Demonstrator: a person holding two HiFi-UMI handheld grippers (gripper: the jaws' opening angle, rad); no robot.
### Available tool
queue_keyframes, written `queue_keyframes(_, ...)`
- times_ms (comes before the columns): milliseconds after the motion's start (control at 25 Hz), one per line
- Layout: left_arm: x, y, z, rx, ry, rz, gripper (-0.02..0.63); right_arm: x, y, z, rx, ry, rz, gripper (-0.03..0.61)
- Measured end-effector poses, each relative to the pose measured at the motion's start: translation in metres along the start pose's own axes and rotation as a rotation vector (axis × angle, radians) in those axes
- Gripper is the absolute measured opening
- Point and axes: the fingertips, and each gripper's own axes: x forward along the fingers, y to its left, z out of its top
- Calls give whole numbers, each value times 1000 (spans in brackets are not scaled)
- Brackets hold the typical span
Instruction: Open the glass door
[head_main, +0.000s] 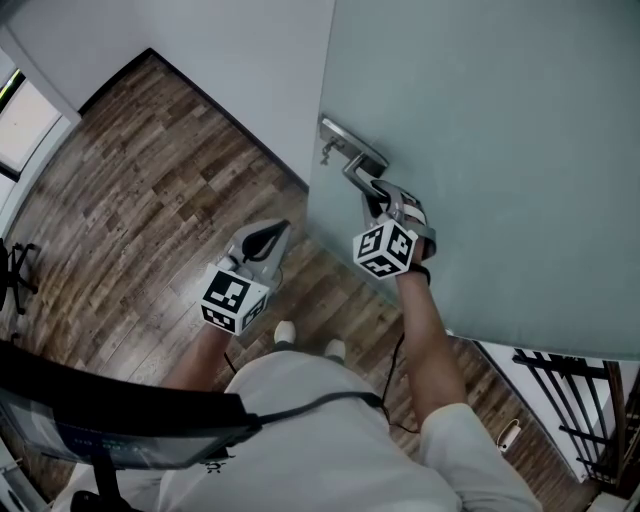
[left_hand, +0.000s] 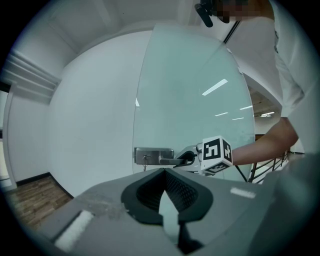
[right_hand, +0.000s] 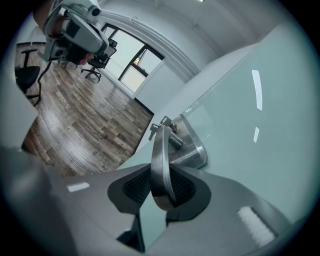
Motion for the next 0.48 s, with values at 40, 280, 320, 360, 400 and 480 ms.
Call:
queue_keyframes(40, 0, 0, 1, 1, -1, 1, 2, 1, -1, -1, 2, 2, 0, 84)
queue_keyframes(280, 0, 0, 1, 2, 0, 3, 2, 5, -8, -4, 6, 8, -2, 83)
queue_keyframes(320, 0, 1, 1, 2, 1, 4, 2, 7, -9, -5, 7, 9, -2, 83)
queue_keyframes(360, 0, 1, 1, 2, 1, 6, 2, 8, -10, -5, 9, 9, -1, 83)
queue_keyframes(400, 0, 2, 0, 2, 1, 8, 2, 10, -11, -5, 10, 11, -1, 84)
queue_keyframes(480, -2, 4, -1, 2, 2, 12, 2, 13, -12, -6, 12, 15, -1, 83)
